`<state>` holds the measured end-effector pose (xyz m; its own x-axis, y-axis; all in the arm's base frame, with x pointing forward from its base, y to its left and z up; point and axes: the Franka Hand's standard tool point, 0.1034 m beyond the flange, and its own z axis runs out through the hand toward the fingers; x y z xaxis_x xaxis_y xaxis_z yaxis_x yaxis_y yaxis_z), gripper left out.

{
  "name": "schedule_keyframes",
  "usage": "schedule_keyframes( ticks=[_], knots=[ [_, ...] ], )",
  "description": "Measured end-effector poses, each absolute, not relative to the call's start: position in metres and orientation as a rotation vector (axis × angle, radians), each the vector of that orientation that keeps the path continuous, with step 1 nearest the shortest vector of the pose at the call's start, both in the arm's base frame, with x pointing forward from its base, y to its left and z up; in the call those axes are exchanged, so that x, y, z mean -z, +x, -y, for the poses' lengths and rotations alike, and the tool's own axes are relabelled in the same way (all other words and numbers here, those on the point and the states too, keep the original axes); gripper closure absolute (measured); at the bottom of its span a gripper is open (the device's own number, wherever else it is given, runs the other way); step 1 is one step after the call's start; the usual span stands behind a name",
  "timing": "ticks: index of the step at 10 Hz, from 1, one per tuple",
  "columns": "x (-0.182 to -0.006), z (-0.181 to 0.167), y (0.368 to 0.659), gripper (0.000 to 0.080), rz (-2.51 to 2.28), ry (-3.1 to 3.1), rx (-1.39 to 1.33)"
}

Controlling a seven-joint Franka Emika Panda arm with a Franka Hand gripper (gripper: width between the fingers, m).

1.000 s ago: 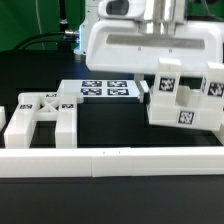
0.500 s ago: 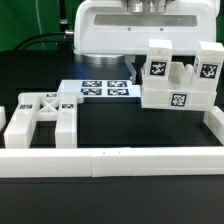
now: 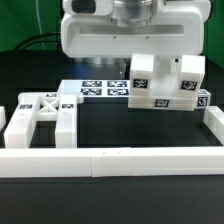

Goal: Assemble chair

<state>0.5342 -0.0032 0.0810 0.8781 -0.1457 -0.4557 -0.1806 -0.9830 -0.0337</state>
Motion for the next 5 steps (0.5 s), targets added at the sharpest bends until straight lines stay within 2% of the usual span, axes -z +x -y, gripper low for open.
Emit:
schedule_keyframes(
  ticks=[2,3,5],
  knots=[
    [-0.079,0.008,0.527,0.0767,-0.274,-2.877,-0.984],
    [-0.074,0.012,0.533,0.0767,-0.275,-2.867,-1.024],
    [-0.071,0.015,0.513,0.0767,-0.369,-2.714,-1.316]
  ],
)
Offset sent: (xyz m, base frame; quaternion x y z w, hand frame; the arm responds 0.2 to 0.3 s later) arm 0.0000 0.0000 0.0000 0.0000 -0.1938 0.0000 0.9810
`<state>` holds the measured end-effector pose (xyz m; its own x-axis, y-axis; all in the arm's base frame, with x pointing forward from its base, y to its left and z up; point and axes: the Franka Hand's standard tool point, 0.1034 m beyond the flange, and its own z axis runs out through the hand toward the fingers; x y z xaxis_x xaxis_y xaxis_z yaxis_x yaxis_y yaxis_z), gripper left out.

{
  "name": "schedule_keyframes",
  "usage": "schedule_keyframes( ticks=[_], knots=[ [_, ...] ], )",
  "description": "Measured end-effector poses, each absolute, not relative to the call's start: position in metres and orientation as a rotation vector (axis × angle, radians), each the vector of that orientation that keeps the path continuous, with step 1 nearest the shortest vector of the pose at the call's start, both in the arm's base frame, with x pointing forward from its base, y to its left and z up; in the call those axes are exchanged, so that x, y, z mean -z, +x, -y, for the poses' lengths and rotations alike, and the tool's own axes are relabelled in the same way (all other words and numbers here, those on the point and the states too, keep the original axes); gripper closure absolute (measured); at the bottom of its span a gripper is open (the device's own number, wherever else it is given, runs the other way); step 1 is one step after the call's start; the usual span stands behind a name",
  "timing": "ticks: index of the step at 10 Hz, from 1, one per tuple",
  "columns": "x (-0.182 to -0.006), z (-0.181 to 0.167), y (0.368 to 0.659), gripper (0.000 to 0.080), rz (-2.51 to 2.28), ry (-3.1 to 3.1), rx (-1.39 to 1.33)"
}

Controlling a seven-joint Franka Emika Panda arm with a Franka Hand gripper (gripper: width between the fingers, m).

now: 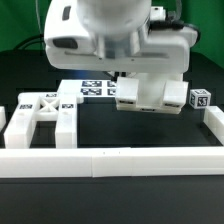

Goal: Assemble chair

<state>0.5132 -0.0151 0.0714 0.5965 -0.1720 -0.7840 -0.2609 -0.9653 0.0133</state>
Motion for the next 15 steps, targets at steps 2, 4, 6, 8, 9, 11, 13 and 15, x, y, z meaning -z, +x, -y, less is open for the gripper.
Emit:
schedule_keyframes(
  ticks=[2,4,6,8,9,11,13,15],
  knots=[
    [-0.054,0.018,0.516,0.0767,-0.455,-2.601,-1.507],
    [-0.045,0.014,0.516,0.0767,-0.467,-2.606,-1.503],
    [-0.044,0.015,0.517,0.0543,-0.473,-2.611,-1.499],
    [-0.044,0.018,0.517,0.0354,-0.476,-2.616,-1.498],
    [-0.044,0.022,0.518,0.0192,-0.476,-2.626,-1.5],
    [-0.046,0.029,0.519,0.0159,-0.453,-2.658,-1.5],
    [-0.049,0.039,0.525,0.0151,-0.405,-2.693,-1.46],
    [-0.063,0.05,0.533,0.0151,-0.355,-2.756,-1.398]
  ],
)
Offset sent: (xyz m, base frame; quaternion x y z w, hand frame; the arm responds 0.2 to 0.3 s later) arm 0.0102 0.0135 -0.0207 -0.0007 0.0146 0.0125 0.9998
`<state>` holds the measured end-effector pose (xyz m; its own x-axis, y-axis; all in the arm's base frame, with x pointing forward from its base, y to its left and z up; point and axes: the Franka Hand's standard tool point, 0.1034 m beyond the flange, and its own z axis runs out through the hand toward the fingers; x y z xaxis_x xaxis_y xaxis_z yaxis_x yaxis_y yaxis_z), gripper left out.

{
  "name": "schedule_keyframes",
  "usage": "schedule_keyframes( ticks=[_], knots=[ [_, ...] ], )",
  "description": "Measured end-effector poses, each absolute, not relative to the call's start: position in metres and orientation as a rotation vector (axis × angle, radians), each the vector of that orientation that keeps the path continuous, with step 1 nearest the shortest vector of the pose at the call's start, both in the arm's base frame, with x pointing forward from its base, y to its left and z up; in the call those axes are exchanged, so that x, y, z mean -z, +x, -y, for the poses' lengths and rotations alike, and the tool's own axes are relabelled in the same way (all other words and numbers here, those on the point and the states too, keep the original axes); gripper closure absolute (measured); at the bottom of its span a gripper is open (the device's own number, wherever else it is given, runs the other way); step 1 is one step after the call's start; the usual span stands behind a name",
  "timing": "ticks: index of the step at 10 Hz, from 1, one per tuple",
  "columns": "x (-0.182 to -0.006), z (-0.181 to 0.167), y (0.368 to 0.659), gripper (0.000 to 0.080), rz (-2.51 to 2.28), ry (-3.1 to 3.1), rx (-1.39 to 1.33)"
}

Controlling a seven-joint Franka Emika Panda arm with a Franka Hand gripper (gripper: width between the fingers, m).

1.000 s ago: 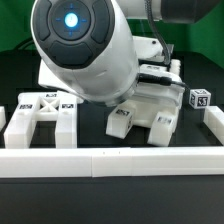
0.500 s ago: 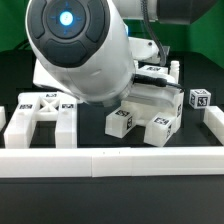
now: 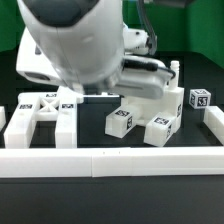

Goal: Assemble chair

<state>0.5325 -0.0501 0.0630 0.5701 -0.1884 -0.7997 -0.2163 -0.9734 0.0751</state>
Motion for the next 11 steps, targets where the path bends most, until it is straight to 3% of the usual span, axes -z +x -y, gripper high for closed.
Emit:
schedule_keyframes(
  ticks=[2,6,9,11],
  knots=[
    [-0.076,0.057,0.552,0.0151,-0.299,-2.878,-1.166],
    [-0.072,0.058,0.57,0.0151,-0.293,-3.05,-0.648],
    [-0.071,0.088,0.578,0.0151,-0.031,-3.089,-0.239],
    [-0.066,0.086,0.581,0.0151,-0.075,-3.119,-0.014]
  ],
)
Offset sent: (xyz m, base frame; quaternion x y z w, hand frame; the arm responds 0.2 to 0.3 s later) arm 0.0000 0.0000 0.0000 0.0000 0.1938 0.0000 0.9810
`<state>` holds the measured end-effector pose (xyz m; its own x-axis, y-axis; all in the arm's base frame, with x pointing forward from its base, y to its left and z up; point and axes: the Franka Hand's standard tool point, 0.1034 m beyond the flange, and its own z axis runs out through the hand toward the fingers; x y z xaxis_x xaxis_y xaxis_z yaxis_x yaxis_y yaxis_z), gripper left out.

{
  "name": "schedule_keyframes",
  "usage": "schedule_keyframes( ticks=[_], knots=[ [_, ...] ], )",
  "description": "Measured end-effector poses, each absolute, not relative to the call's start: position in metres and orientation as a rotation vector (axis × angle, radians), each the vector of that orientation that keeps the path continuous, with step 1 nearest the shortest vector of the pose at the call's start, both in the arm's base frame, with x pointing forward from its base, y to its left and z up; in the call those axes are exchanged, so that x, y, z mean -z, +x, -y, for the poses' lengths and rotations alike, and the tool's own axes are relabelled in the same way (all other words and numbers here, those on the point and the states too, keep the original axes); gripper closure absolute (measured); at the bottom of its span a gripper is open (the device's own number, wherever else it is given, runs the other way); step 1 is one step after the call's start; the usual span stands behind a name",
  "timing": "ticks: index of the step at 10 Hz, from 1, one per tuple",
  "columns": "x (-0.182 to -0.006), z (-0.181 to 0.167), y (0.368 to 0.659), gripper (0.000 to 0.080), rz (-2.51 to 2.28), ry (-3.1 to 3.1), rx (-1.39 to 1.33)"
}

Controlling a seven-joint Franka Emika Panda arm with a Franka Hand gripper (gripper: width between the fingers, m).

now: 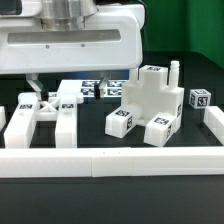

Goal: Assemble chair

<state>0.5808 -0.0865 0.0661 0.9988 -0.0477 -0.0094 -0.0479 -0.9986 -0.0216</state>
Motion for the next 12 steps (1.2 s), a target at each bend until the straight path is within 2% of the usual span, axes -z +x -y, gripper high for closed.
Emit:
schedule_keyframes(
  ticks=[3,6,9,11,12],
  knots=[
    [-0.065,0.101,0.584,0.0151,-0.057,-3.177,0.231],
    [-0.058,0.115,0.576,0.0151,0.095,-3.165,0.17],
    [-0.056,0.108,0.571,0.0151,0.054,-3.147,0.083],
    [-0.055,0.099,0.567,0.0151,0.051,-3.109,-0.135],
    [-0.055,0.097,0.576,0.0151,0.128,-3.102,-0.122]
  ],
)
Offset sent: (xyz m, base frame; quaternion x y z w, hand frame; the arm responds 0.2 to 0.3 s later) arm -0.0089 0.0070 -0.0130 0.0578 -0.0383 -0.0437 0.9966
